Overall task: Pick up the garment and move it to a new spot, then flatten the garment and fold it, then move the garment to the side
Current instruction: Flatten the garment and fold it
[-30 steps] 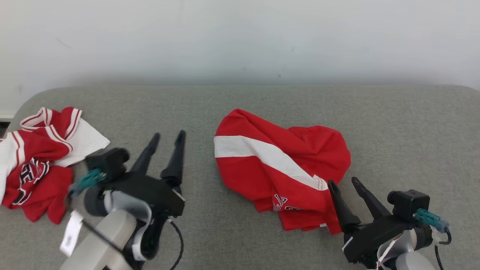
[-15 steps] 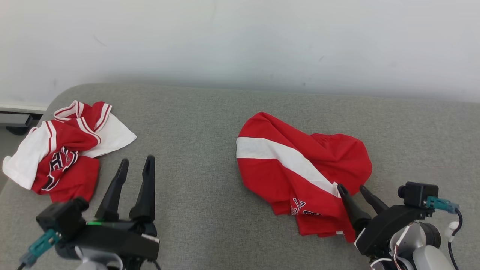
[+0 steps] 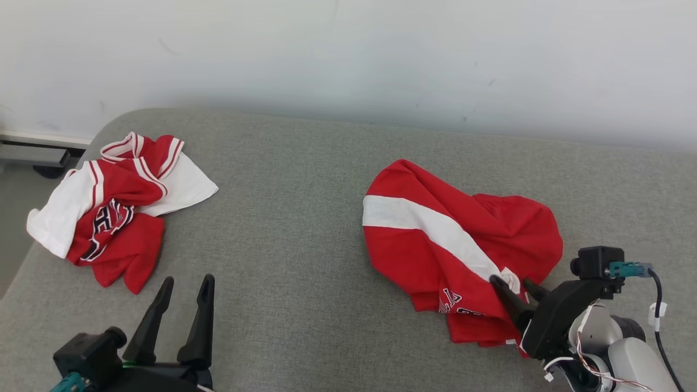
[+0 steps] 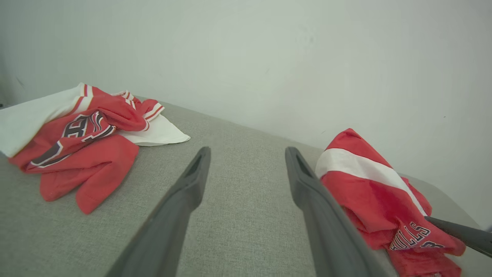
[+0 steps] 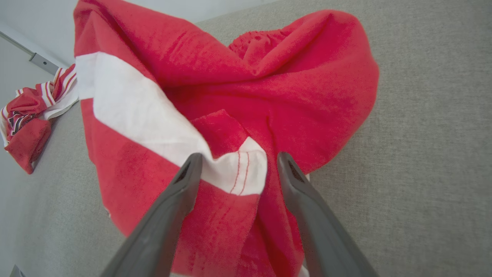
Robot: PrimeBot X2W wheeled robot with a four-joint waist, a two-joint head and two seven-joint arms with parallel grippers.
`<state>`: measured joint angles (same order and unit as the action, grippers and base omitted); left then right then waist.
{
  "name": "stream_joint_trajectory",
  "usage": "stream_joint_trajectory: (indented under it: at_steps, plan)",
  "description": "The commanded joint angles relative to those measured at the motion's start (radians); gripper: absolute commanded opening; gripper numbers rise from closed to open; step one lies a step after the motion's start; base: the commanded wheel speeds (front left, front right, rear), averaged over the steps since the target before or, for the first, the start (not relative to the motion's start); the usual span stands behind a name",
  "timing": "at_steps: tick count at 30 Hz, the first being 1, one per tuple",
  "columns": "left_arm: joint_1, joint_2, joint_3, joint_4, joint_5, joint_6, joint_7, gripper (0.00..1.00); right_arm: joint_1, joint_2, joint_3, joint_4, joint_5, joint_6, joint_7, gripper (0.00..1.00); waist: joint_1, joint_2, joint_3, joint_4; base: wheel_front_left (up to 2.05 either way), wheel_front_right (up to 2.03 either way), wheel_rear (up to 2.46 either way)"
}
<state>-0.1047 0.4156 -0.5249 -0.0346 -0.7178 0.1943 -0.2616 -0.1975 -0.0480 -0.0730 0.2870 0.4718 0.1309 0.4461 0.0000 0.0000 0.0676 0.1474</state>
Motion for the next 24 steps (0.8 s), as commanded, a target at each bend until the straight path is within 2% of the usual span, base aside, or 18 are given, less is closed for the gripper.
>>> stream_joint_trajectory:
  at_steps: [1,8,9,10,12,13,17,23,24]
  plan:
    - [0.021,0.007,0.004,0.004,0.001,0.001,-0.004,1.0,-0.005,-0.004,0.002,0.01,0.007,0.0,0.017,1.0,0.0,0.0,0.003,0.01,0.0,0.0,0.0]
    - [0.037,0.006,0.003,0.002,0.006,0.012,-0.004,1.0,-0.006,-0.004,0.012,0.036,0.017,0.0,0.059,1.0,0.0,0.0,0.002,0.03,0.0,0.0,0.0]
    - [0.038,0.006,0.002,0.001,0.006,0.012,-0.004,1.0,-0.008,-0.005,0.014,0.038,0.017,0.0,0.06,0.97,0.0,0.0,0.002,0.032,0.0,0.0,0.0]
    - [0.038,0.006,0.001,0.0,0.005,0.013,-0.003,1.0,-0.01,-0.005,0.017,0.038,0.017,0.0,0.061,0.63,0.0,0.0,0.001,0.033,0.0,0.0,0.0]
    - [0.036,0.005,0.0,-0.003,0.004,0.015,0.001,1.0,-0.013,-0.005,0.024,0.029,0.01,0.0,0.051,0.05,0.0,0.0,-0.002,0.033,0.0,0.0,0.0]
    - [0.037,0.004,-0.002,-0.006,0.001,0.015,0.003,1.0,-0.013,-0.005,0.025,0.026,0.006,0.0,0.047,0.0,0.0,0.0,-0.002,0.032,0.0,0.0,0.0]
    - [0.041,0.002,-0.007,-0.011,-0.005,0.018,0.01,1.0,0.003,-0.005,0.006,-0.014,-0.025,0.0,0.043,0.0,0.0,0.0,-0.008,0.026,0.0,0.0,0.0]
    - [0.05,0.003,-0.007,-0.018,-0.011,0.024,0.013,1.0,0.038,-0.005,-0.046,-0.103,-0.096,0.0,0.089,0.0,0.0,0.0,-0.01,0.014,0.0,0.0,0.0]
    - [0.053,0.002,-0.009,-0.022,-0.015,0.025,0.015,1.0,0.051,-0.005,-0.075,-0.151,-0.127,0.0,0.113,0.0,0.0,0.0,-0.009,0.009,0.0,0.0,0.0]
